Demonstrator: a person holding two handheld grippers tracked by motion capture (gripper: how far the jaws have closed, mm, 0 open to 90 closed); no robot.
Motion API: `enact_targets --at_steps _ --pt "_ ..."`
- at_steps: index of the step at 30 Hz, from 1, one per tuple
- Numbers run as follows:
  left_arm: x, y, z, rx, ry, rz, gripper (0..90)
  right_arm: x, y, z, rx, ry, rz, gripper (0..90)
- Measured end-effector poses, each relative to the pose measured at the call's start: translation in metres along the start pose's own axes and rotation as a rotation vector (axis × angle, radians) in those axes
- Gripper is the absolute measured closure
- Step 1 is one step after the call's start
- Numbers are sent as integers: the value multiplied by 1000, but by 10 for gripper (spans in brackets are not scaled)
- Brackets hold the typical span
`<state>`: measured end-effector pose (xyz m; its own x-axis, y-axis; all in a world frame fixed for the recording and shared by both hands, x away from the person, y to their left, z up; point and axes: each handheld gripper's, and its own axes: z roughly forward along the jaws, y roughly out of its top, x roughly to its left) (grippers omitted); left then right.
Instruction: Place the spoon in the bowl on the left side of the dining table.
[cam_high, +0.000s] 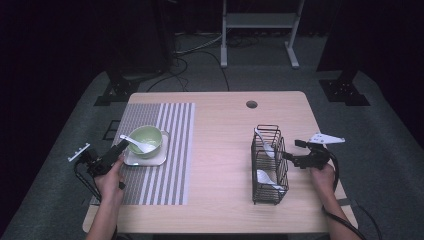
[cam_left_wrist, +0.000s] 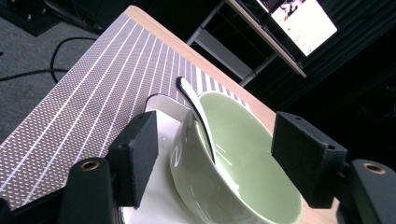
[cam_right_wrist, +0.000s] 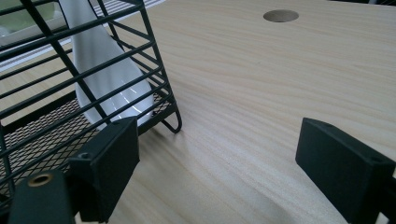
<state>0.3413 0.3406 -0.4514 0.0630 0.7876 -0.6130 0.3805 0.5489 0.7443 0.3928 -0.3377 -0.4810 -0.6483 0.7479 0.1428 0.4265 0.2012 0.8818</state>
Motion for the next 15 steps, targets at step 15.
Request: enact_targets --at_steps 15 --pt "-12 -11 -16 32 -5 101 208 0 0 0 0 1 -3 123"
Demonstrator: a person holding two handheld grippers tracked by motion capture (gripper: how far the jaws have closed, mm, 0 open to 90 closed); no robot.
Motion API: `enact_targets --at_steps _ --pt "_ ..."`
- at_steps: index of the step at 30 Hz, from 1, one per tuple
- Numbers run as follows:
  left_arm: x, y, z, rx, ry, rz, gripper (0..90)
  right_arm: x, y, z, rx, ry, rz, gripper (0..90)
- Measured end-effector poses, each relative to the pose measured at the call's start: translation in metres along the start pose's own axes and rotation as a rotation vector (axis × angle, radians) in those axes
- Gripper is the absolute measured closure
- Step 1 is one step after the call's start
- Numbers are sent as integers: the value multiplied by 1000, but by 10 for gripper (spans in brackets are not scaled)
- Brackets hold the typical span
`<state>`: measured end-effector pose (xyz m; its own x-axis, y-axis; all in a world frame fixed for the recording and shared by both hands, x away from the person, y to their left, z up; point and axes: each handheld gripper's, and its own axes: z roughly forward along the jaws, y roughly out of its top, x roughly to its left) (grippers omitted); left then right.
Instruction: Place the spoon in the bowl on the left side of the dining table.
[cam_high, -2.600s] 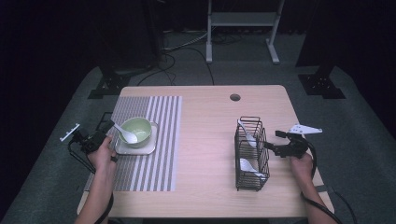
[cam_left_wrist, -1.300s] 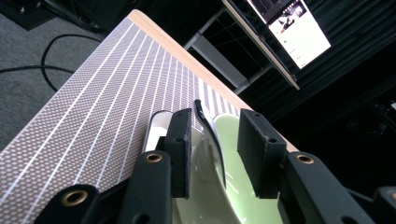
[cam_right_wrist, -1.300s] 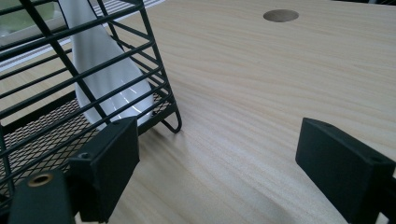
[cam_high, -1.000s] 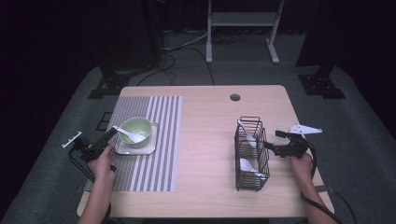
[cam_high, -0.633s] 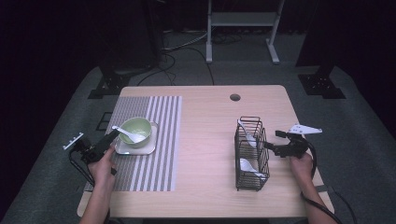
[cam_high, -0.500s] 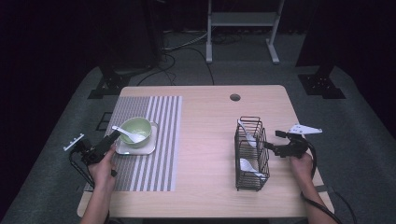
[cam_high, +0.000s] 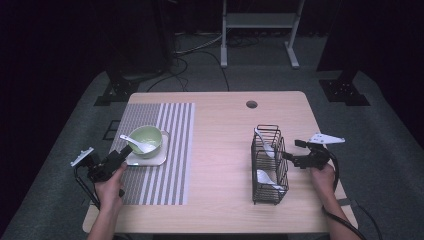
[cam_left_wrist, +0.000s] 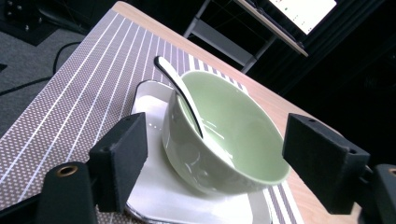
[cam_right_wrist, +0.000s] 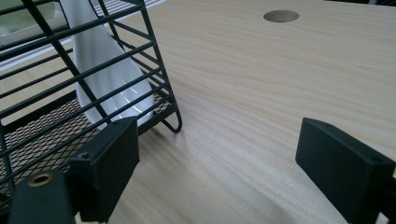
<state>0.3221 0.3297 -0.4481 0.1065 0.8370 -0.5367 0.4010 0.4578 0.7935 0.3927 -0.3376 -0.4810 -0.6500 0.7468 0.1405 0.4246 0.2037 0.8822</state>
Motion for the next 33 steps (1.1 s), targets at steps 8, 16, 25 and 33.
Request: enact_targets --at_steps 8,16,25,33 --pt "-9 -6 -3 12 -25 28 184 0 0 0 1 1 -1 123" --pt "-26 -10 -2 24 -61 95 174 0 0 0 2 2 -3 123" --pt "-40 -14 -1 36 -95 135 172 0 0 0 2 4 0 123" --pt "-55 -21 1 56 -137 152 171 0 0 0 0 5 0 123"
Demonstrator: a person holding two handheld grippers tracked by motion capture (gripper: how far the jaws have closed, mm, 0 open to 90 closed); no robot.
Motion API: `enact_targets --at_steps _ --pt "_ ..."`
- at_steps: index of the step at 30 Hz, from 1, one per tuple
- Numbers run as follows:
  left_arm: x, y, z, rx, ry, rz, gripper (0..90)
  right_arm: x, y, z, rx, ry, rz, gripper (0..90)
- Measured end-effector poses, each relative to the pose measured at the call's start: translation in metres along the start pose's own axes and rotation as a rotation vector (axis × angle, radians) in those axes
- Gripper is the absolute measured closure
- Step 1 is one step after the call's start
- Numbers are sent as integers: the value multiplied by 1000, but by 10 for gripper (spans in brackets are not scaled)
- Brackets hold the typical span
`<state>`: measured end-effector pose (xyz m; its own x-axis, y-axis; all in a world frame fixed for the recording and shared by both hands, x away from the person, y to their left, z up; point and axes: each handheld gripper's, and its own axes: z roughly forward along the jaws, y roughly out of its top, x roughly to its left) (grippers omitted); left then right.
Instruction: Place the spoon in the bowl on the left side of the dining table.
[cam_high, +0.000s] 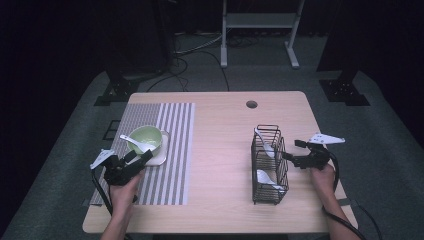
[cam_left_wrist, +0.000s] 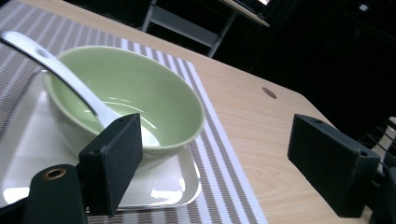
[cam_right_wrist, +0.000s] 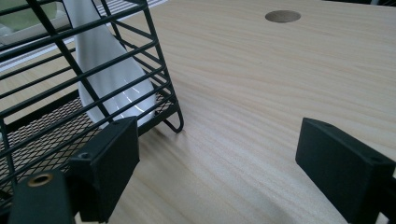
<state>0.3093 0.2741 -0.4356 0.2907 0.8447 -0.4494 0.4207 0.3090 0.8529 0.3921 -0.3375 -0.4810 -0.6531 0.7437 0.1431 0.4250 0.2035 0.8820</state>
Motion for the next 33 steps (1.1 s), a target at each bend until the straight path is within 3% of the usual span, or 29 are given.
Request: enact_targets --at_steps 2,17,33 --pt "-3 -1 2 12 6 17 131 0 0 0 -1 0 -1 123" --pt "-22 -9 6 36 -25 82 131 0 0 0 -4 2 0 123" --pt "-34 -16 8 59 -43 118 130 0 0 -1 -7 5 3 123"
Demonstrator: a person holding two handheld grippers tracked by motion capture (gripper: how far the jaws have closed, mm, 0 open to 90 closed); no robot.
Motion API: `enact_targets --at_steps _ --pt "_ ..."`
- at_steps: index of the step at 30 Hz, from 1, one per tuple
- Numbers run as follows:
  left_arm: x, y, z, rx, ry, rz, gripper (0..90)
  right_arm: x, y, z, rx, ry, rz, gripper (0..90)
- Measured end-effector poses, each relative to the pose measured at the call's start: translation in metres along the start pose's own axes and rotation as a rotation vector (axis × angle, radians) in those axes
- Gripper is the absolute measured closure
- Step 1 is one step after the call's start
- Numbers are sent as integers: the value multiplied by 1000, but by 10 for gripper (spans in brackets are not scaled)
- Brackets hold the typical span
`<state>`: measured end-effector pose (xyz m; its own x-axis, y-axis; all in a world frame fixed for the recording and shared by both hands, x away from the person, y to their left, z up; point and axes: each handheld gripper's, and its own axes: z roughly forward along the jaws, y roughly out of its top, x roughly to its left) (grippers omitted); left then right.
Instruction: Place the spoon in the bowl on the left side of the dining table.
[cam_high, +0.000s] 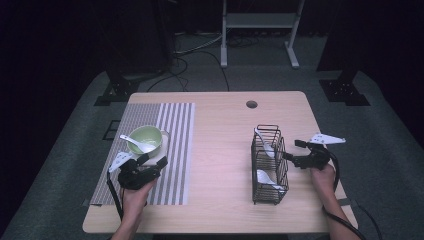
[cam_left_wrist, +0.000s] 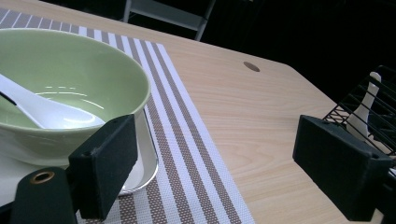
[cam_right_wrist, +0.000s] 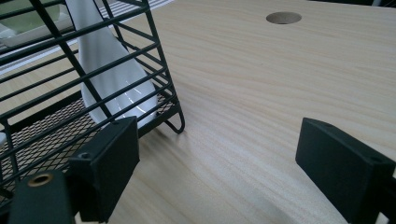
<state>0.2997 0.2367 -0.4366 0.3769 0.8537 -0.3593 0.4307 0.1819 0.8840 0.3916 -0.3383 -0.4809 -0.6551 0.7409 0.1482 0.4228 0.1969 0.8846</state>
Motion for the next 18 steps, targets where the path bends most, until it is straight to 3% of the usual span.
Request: enact_targets --at_steps 18 --pt "-17 -8 3 35 -47 41 127 0 0 0 -3 3 0 123"
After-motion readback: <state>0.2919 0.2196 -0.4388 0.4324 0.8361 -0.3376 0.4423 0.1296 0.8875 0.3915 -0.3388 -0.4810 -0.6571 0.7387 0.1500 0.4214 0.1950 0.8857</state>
